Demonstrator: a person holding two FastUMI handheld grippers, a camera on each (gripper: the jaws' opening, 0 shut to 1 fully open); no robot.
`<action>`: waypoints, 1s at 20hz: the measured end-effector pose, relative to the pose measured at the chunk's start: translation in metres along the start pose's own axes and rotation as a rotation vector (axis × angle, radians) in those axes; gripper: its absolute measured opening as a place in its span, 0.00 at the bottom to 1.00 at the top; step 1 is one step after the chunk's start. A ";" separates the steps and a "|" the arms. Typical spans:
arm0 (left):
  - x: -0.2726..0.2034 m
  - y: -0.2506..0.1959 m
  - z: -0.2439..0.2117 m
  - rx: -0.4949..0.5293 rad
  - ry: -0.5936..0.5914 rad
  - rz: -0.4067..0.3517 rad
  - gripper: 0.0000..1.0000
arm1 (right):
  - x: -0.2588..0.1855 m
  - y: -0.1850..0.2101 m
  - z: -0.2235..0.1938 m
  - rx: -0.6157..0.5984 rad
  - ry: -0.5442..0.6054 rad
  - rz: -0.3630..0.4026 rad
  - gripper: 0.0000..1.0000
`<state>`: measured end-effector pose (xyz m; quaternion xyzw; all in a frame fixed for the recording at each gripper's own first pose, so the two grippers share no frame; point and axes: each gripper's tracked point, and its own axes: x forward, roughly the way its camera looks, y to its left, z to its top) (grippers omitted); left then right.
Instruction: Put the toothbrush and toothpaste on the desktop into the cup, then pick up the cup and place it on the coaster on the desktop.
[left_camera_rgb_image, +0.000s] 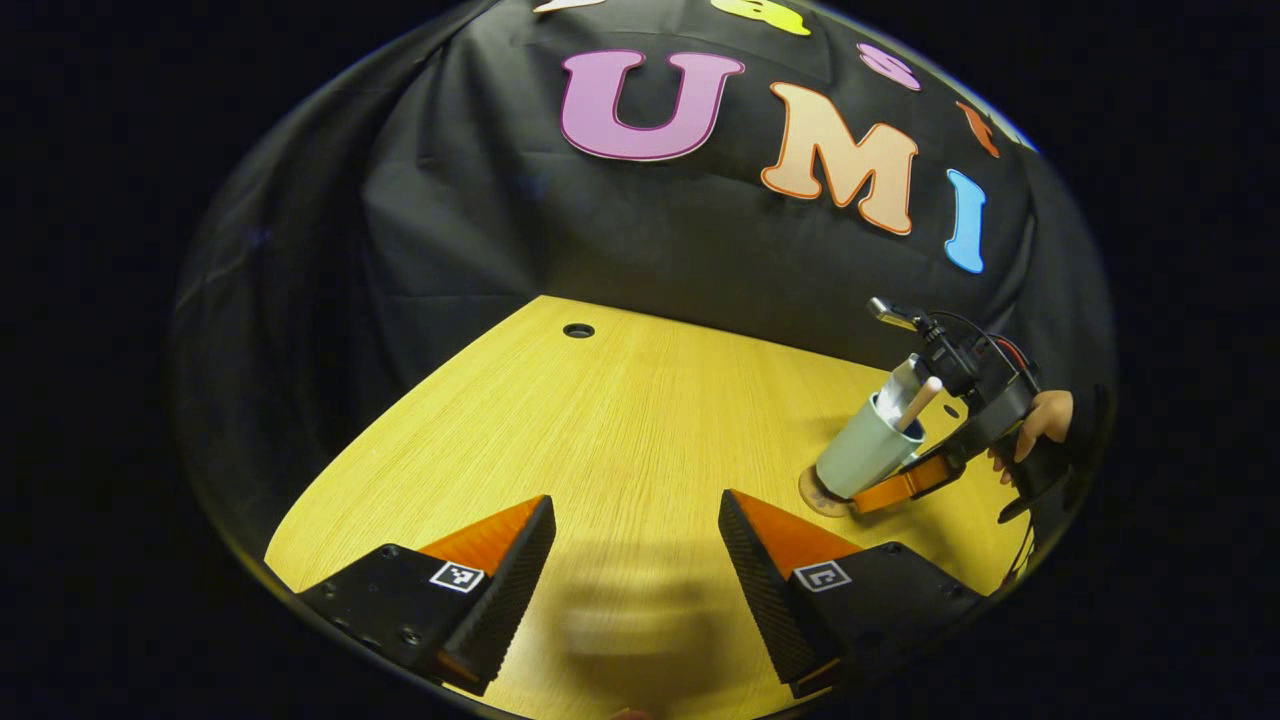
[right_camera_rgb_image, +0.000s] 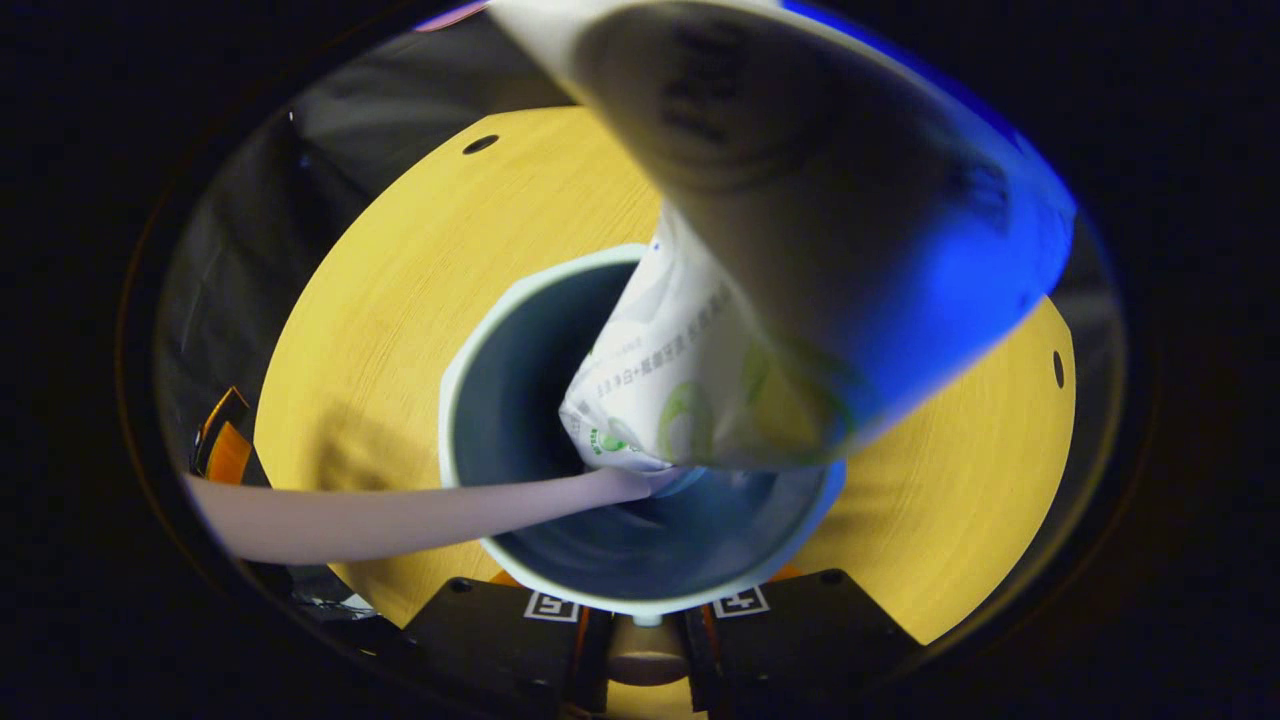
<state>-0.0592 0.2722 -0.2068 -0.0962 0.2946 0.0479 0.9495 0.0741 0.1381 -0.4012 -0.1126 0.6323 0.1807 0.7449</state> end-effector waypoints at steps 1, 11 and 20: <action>-0.001 0.001 0.000 -0.003 -0.003 -0.001 0.96 | 0.000 -0.001 -0.001 -0.015 0.010 -0.007 0.32; 0.014 -0.046 0.020 0.038 -0.016 -0.068 0.96 | -0.066 -0.017 0.009 0.044 -0.155 0.027 1.00; -0.003 -0.173 0.048 0.087 -0.096 -0.156 0.95 | -0.210 -0.093 0.007 0.173 -0.696 0.021 1.00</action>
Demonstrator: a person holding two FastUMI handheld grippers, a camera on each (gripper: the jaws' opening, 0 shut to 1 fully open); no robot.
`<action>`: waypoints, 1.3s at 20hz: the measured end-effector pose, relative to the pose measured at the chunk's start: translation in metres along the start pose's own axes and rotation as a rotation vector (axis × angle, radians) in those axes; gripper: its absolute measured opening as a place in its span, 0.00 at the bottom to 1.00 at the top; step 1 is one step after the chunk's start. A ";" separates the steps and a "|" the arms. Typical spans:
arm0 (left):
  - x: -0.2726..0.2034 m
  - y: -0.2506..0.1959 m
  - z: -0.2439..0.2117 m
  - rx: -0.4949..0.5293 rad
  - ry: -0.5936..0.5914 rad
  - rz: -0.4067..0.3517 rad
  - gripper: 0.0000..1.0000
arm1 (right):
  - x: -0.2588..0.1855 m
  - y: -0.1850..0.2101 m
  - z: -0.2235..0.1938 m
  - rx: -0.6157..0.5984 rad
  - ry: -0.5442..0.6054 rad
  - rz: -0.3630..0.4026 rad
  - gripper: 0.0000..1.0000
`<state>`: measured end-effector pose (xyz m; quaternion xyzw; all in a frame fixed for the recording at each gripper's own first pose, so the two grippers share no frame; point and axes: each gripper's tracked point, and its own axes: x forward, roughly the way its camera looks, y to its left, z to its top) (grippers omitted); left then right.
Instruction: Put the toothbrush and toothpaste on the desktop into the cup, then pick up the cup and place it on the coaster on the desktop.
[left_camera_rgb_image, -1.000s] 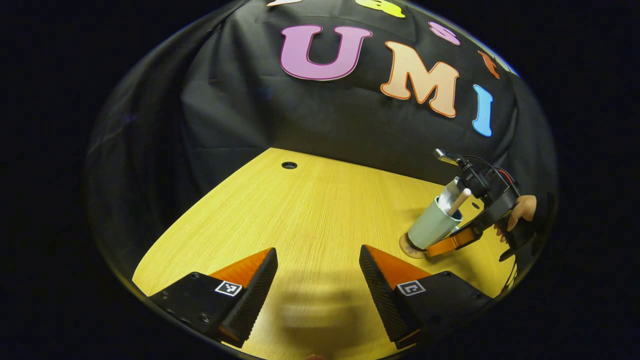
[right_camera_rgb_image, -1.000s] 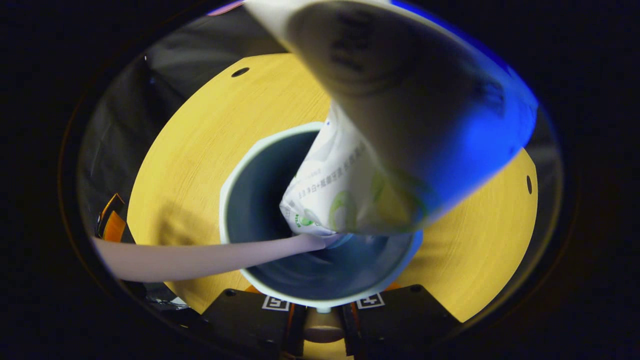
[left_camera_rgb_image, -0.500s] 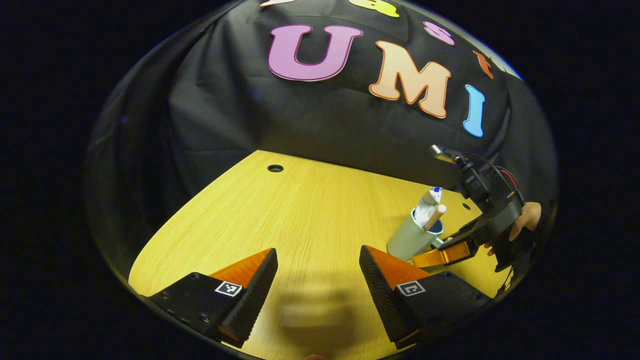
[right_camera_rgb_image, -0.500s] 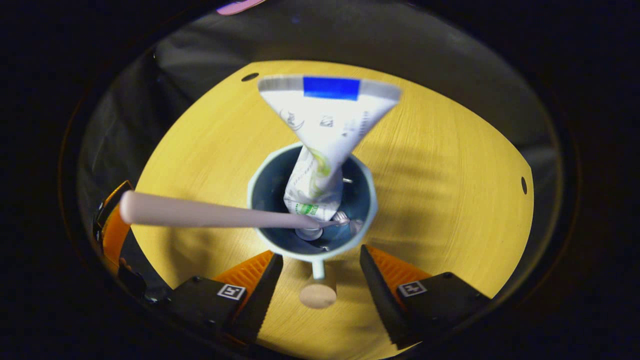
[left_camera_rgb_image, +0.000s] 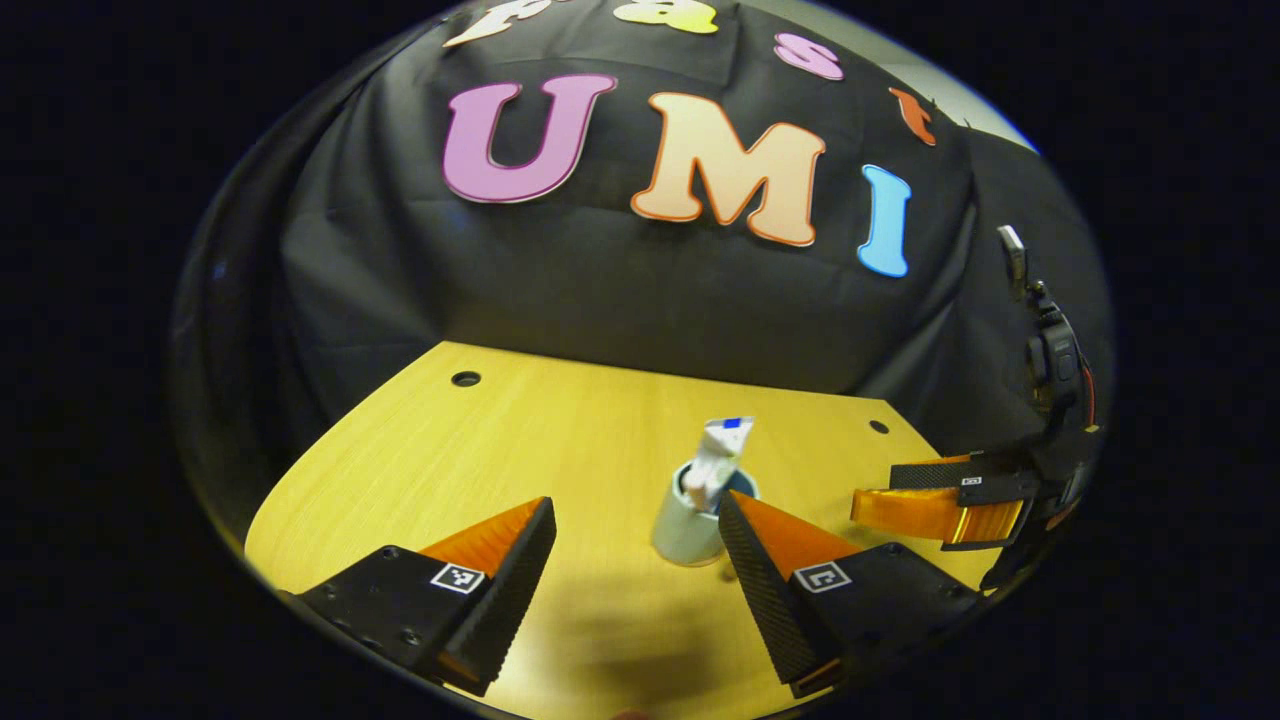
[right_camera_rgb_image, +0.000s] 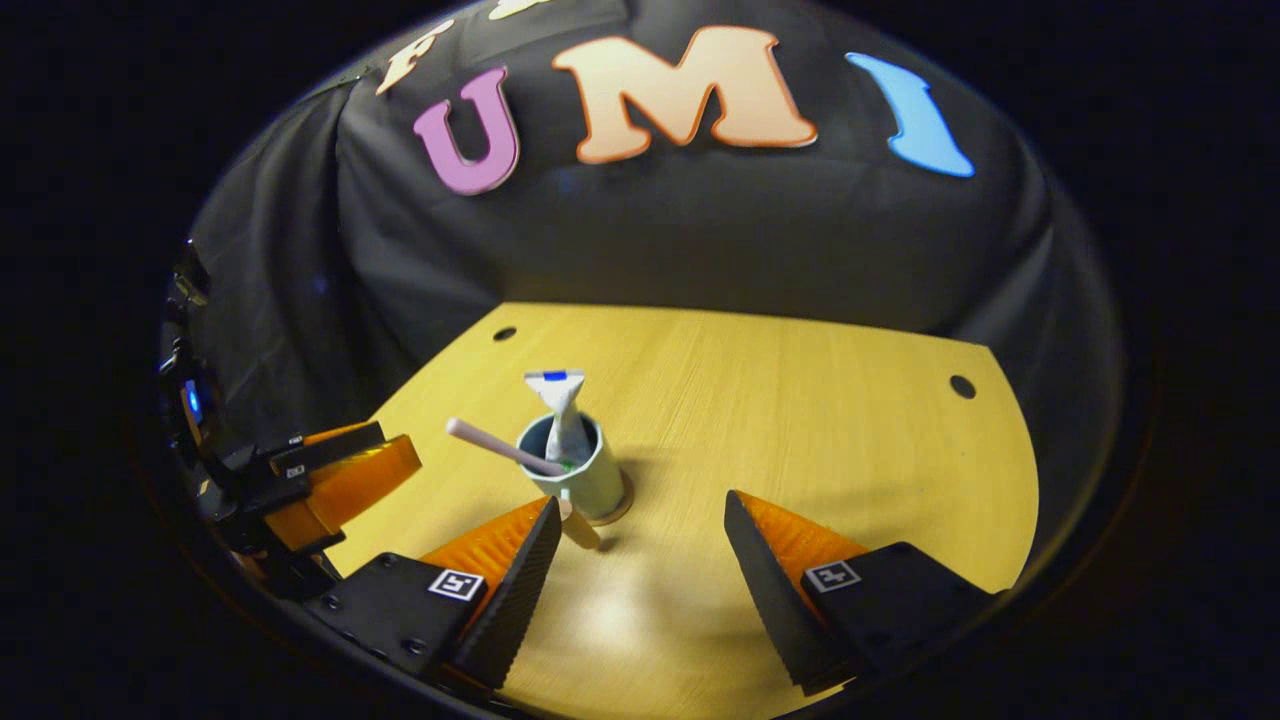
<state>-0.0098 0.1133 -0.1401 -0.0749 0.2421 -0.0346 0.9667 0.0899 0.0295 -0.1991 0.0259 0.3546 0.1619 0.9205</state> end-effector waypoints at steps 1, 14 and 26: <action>-0.002 -0.013 0.005 0.009 -0.019 -0.008 0.95 | -0.013 -0.008 0.009 0.011 -0.060 -0.004 1.00; -0.008 -0.101 0.063 0.081 -0.170 -0.104 0.94 | -0.113 -0.070 0.079 0.057 -0.452 -0.128 0.99; -0.017 -0.101 0.089 0.116 -0.215 -0.159 0.95 | -0.135 -0.059 0.110 0.067 -0.563 -0.153 0.99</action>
